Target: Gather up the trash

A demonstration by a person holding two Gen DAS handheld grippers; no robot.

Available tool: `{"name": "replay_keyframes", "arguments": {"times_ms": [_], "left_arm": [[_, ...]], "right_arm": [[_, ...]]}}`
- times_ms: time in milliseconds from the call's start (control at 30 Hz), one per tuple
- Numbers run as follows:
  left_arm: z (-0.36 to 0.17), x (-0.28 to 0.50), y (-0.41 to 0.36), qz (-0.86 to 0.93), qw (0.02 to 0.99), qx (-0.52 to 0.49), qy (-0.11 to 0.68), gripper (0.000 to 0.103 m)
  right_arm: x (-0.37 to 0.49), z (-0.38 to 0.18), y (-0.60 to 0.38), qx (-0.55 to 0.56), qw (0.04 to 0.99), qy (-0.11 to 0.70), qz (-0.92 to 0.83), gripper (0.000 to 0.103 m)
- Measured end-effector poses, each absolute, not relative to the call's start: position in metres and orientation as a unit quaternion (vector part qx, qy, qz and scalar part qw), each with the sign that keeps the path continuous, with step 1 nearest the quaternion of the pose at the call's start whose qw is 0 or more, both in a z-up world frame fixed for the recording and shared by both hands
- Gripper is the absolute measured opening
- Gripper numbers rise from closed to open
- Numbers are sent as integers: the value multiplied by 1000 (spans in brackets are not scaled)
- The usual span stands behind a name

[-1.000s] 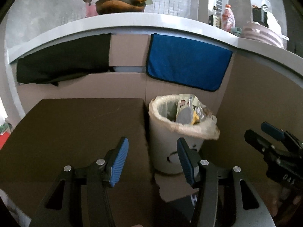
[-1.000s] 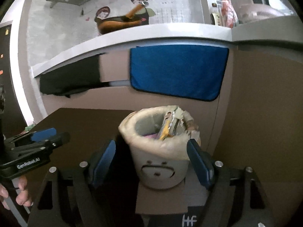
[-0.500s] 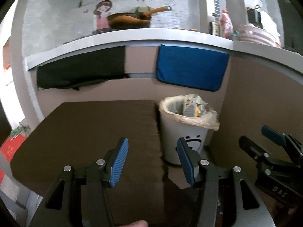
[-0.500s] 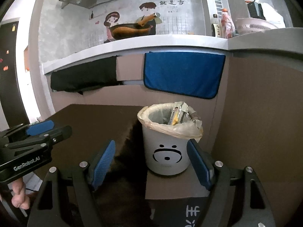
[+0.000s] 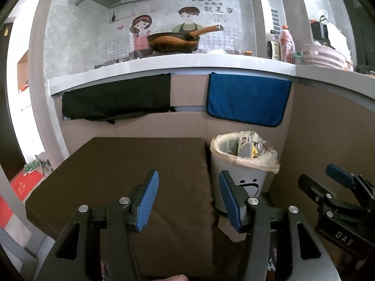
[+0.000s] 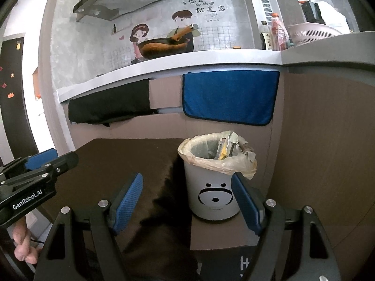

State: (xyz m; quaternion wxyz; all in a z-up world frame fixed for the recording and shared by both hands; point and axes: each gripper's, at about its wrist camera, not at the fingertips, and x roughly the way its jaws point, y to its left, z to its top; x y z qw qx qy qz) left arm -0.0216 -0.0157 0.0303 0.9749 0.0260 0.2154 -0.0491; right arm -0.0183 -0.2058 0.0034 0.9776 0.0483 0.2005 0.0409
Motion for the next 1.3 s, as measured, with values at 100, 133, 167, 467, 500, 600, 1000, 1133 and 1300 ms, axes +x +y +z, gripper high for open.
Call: {"name": "replay_keyframes", "arguments": {"times_ms": [100, 133, 167, 467, 500, 600, 1000, 1133, 1300], "left_arm": [[31, -22, -15, -50, 975, 26, 216, 54], [31, -22, -15, -50, 975, 25, 216, 54], [31, -22, -16, -50, 975, 25, 216, 54], [32, -23, -17, -48, 975, 25, 216, 54], [33, -23, -17, -46, 975, 25, 218, 54], [34, -22, -17, -43, 974, 24, 220, 54], [35, -22, -19, -42, 974, 23, 221, 54], [37, -21, -21, -43, 975, 23, 219, 54], [37, -20, -21, -44, 975, 22, 218, 54]], "right_arm": [[-20, 4, -204, 45, 978, 199, 41, 75], [-20, 4, -203, 43, 978, 199, 41, 75], [-21, 4, -202, 43, 978, 198, 41, 75], [-22, 4, -200, 43, 978, 199, 42, 75], [-21, 4, -199, 43, 978, 199, 43, 75], [-21, 3, -198, 43, 978, 199, 45, 75], [-19, 3, -198, 41, 978, 199, 46, 75], [-18, 3, -202, 42, 979, 196, 47, 75], [-20, 4, -205, 46, 979, 193, 45, 75]]}}
